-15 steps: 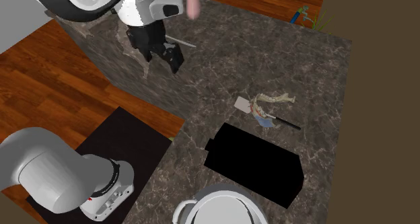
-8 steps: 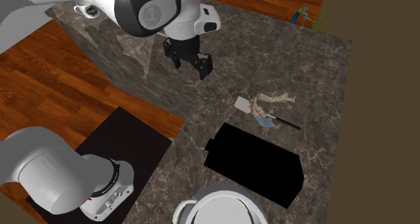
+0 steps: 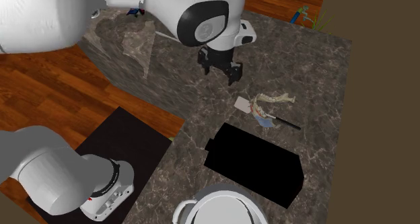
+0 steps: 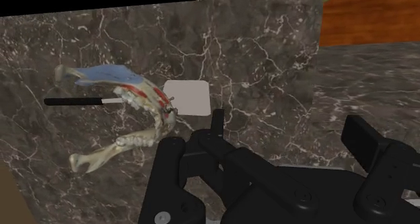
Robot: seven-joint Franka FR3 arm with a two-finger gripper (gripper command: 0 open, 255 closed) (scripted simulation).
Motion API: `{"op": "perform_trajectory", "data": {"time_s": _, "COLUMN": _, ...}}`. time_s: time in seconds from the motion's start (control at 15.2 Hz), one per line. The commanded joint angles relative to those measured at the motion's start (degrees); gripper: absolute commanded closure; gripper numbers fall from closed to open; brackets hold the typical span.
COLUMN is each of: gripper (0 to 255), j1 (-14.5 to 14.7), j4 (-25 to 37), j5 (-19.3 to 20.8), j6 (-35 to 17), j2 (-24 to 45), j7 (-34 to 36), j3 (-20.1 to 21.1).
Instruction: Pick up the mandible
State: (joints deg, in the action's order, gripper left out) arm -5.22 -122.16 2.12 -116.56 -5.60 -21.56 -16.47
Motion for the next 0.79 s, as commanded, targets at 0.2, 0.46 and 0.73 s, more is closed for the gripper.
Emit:
{"op": "perform_trajectory", "data": {"time_s": 0.2, "gripper": 0, "j1": -1.8, "j4": 7.2, "j5": -2.9, "j6": -2.5, "j2": 10.7, "j7": -4.3, "j3": -2.2}}
{"op": "perform_trajectory", "data": {"time_s": 0.46, "gripper": 0, "j1": -4.0, "j4": 14.7, "j5": -5.7, "j6": -3.0, "j2": 19.6, "j7": -7.3, "j3": -2.9}}
{"op": "perform_trajectory", "data": {"time_s": 0.73, "gripper": 0, "j1": -6.9, "j4": 23.7, "j5": -8.4, "j6": -2.3, "j2": 28.8, "j7": -9.7, "j3": -3.0}}
